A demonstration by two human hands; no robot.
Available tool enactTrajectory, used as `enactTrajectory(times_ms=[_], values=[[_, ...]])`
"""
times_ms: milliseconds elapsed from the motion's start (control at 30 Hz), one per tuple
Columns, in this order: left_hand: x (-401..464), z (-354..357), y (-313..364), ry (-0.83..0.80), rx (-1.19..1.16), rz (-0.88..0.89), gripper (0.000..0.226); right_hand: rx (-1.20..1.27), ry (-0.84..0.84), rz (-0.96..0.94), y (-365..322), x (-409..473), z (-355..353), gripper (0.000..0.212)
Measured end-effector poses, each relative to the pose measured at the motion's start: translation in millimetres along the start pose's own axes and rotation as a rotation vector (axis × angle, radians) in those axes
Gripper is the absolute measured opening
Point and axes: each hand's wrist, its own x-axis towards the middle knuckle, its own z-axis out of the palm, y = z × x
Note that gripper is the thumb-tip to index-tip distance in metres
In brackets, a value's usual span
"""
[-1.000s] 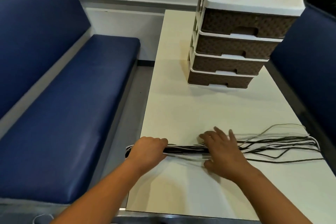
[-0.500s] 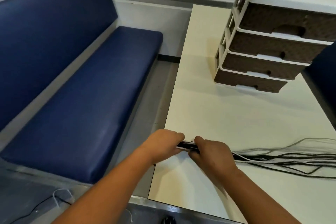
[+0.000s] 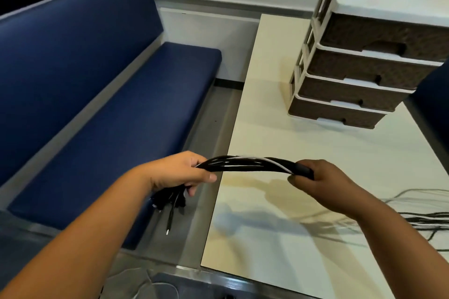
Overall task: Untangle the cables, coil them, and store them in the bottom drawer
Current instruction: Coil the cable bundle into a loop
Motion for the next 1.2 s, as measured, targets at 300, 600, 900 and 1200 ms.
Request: enactTrajectory(times_ms=[300,600,900,1200], values=[[-4.2,28.5,57.7,-0.275,-0.494,0.135,0.037,0.344,0.077,0.04,10.8,-39.3,-46.8,0.024],[-0.6,112.8,193.7,-0.32,-0.875,0.199,0.031,0.539,0.016,-0.033,85.4,-101.0,-105.3,0.027],[14.4,190.6,279.1,-0.473,-1.083,0.208,0.032,0.191,0.065,0.173,211.4,-204.3,-143.2,0.03],[18.6,274.6,325.9,-0.331,-0.873,0.318,0.032,0.353,0.286,0.139,256.0,-295.8,-171.8,0.033]])
